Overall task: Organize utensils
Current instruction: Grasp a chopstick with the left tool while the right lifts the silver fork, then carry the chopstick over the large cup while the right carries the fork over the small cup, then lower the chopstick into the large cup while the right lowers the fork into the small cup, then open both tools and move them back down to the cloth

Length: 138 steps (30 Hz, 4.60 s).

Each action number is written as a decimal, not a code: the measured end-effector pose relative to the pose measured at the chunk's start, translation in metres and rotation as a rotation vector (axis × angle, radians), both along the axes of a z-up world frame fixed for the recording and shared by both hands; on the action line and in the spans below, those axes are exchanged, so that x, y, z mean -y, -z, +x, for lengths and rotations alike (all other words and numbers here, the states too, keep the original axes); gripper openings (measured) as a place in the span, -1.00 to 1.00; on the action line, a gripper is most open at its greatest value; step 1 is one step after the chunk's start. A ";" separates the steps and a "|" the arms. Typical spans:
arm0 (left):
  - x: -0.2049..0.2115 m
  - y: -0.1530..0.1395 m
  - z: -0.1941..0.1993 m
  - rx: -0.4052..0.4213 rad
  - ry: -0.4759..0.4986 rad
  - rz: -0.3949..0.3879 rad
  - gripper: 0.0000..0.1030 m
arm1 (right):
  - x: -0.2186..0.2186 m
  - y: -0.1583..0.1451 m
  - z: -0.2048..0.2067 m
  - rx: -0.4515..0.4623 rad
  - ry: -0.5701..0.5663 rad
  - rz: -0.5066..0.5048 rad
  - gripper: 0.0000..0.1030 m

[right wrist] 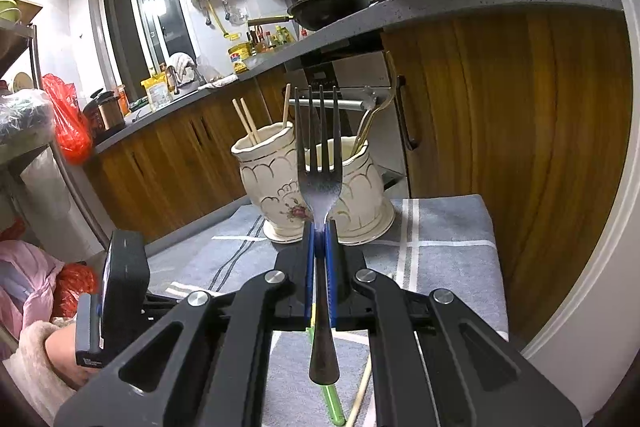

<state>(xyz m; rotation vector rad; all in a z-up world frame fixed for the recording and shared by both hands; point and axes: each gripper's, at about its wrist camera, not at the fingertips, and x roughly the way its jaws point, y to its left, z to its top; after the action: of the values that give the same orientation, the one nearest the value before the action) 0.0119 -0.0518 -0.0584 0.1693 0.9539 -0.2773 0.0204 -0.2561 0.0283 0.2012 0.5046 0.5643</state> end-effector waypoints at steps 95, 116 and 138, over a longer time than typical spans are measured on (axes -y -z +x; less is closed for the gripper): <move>-0.054 -0.088 0.074 0.726 -0.095 -0.365 -0.90 | -0.078 0.005 0.124 0.175 0.120 -0.026 -0.90; -0.061 -0.094 0.069 0.769 -0.132 -0.399 -0.02 | -0.085 0.014 0.135 0.118 0.118 -0.078 -0.89; -0.062 -0.091 0.072 0.754 -0.131 -0.399 0.07 | -0.087 0.015 0.142 0.107 0.119 -0.077 -0.62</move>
<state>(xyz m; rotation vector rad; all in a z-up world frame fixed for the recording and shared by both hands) 0.0842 0.0097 0.0327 -0.1529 0.1499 -0.2492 0.1628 -0.1688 0.0136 0.1266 0.4069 0.4360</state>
